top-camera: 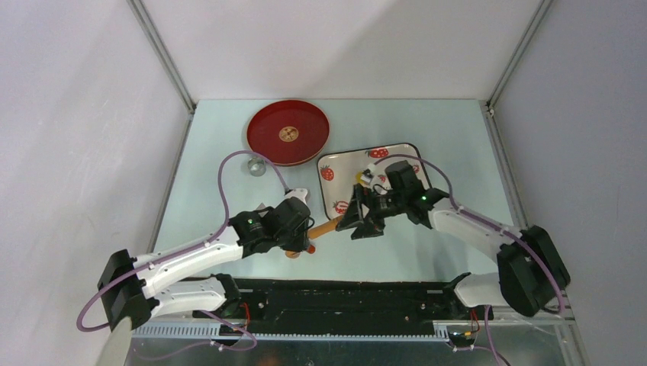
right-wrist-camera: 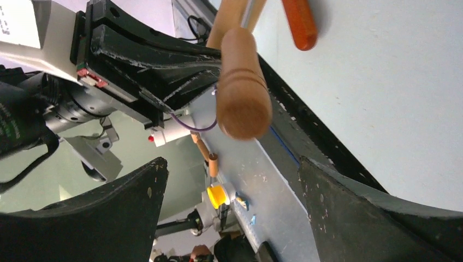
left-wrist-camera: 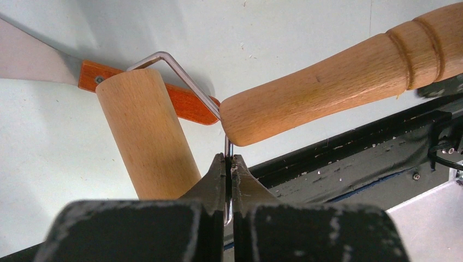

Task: Roll out the dumpling wrappers from the dough

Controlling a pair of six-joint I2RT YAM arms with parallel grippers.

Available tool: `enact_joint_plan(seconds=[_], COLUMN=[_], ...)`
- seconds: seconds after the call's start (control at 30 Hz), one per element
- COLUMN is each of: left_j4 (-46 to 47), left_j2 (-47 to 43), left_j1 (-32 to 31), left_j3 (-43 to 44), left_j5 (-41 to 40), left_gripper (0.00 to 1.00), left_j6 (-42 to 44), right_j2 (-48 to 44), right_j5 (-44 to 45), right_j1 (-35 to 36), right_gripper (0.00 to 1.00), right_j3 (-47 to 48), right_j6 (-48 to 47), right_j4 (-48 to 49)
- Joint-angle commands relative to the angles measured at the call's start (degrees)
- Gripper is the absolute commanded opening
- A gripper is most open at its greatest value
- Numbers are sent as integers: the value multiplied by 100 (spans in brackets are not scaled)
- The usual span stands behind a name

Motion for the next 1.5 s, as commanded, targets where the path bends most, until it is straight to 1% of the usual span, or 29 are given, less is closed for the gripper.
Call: enact_joint_plan(seconds=[0.0, 0.17, 0.33, 0.43, 0.57, 0.67, 0.9, 1.03, 1.1, 1.13, 1.17, 1.23, 1.33, 1.4, 1.43, 1.47], left_j4=[245, 241, 247, 241, 246, 252, 253, 250, 250, 254, 253, 256, 254, 245, 247, 249], left_j2=[-67, 15, 54, 71, 111, 157, 293, 320, 321, 315, 313, 314, 306, 288, 280, 270], left_j1=[9, -3, -62, -86, -110, -132, -227, -241, -245, -246, -252, -261, -270, -280, -285, -293], left_j3=[167, 256, 287, 282, 276, 296, 376, 395, 391, 393, 388, 379, 363, 355, 349, 350], left_j5=[-25, 30, 11, 5, -8, -15, -50, -84, -84, -86, -87, -100, -103, -121, -124, -128], left_gripper=[0, 0, 0, 0, 0, 0, 0, 0, 0, 0, 0, 0, 0, 0, 0, 0], left_j6=[18, 90, 48, 27, -15, -28, -53, -61, -61, -61, -68, -77, -79, -80, -79, -75], right_j2=[678, 1361, 1771, 1895, 1964, 2051, 2181, 2236, 2232, 2235, 2237, 2232, 2238, 2219, 2202, 2181], right_j5=[69, 30, -45, -133, -140, -171, -253, -266, -275, -277, -273, -278, -312, -338, -345, -342], right_j1=[353, 484, 593, 636, 707, 741, 854, 870, 870, 876, 877, 872, 877, 879, 878, 873], right_gripper=[90, 83, 77, 71, 69, 65, 60, 52, 45, 37, 34, 23, 17, 18, 27, 33], right_j3=[649, 1191, 1401, 1416, 1418, 1423, 1419, 1423, 1423, 1424, 1419, 1418, 1413, 1419, 1421, 1418], right_j6=[315, 241, 232, 273, 246, 248, 359, 340, 334, 342, 342, 337, 319, 304, 301, 307], right_j4=[419, 107, 57, 118, 90, 104, 279, 243, 240, 243, 251, 259, 285, 302, 308, 318])
